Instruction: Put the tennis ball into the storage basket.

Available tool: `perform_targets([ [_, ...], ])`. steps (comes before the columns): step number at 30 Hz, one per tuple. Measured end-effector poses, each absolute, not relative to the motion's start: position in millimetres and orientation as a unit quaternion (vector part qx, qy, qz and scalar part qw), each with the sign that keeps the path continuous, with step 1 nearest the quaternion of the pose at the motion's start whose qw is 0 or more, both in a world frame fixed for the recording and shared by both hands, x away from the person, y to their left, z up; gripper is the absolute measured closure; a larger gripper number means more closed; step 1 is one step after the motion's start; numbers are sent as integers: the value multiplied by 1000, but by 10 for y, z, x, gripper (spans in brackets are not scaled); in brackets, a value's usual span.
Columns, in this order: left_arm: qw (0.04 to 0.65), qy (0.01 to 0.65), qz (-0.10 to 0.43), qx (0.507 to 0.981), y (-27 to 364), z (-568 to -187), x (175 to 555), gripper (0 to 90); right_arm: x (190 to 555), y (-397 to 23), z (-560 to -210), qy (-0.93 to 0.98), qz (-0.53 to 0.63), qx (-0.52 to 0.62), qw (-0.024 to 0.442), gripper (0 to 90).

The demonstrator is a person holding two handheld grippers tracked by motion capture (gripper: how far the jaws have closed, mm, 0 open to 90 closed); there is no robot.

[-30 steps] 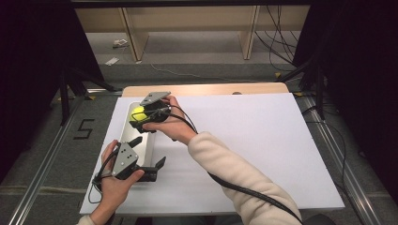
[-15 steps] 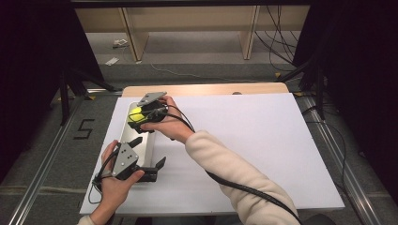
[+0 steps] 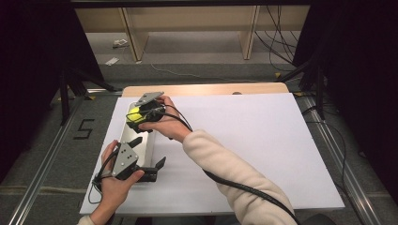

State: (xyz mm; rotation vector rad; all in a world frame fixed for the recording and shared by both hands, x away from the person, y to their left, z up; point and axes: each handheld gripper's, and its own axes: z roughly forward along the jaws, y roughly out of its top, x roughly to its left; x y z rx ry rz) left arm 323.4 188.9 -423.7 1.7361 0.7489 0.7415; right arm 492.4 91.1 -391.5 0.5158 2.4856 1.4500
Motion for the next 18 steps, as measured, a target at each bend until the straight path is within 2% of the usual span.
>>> perform_targets([
  [18, 528, 314, 309, 726, 1890, -4237, 3232, 0, 4950, 989, -3989, 849, 486, 179, 103, 270],
])
